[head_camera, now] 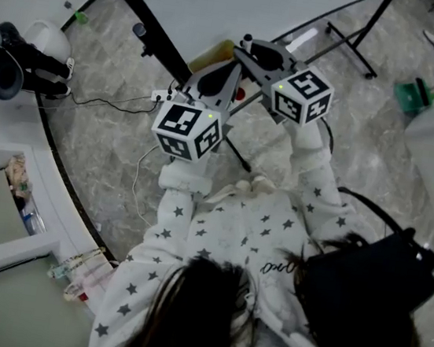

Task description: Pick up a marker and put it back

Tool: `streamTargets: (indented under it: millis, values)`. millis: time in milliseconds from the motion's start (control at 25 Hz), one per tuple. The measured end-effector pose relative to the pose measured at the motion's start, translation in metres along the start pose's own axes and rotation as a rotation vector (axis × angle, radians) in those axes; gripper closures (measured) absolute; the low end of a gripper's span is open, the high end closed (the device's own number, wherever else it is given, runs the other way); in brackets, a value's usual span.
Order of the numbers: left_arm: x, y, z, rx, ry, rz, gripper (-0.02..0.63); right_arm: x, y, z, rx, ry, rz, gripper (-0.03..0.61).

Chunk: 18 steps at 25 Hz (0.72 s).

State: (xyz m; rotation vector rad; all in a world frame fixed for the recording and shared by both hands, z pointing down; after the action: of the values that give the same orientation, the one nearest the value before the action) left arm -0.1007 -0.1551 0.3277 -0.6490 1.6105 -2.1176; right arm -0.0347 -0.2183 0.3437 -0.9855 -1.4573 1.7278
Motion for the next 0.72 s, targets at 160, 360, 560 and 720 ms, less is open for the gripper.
streamTargets:
  millis: [160, 360, 560, 720]
  values:
    - [-0.003, -0.001, 0.0, 0.011, -0.003, -0.012, 0.614, -0.002, -0.005, 0.002, 0.012, 0.005, 0.011, 0.494]
    - [-0.004, -0.006, 0.001, 0.031, -0.002, -0.019, 0.612, -0.005, -0.016, 0.006, 0.032, 0.006, 0.027, 0.494]
    - [-0.005, -0.006, -0.001, 0.041, 0.006, -0.03, 0.613, -0.008, -0.023, 0.009, 0.055, 0.001, 0.031, 0.494]
    - [-0.004, -0.009, -0.002, 0.048, 0.014, -0.037, 0.614, -0.01, -0.031, 0.011, 0.065, -0.005, 0.02, 0.494]
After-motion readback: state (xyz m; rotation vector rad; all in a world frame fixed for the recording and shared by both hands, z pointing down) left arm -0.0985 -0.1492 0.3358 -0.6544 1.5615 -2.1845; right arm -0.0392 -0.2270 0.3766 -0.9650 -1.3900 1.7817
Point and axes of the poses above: the fingertips, and each gripper's own axes: z forward along the fingers, x to its left, y out of its top, the point moved 5 cm from there along -z, backward along the fingers, and after that the axes turned 8 degrees about x, right-handed, at the moved point
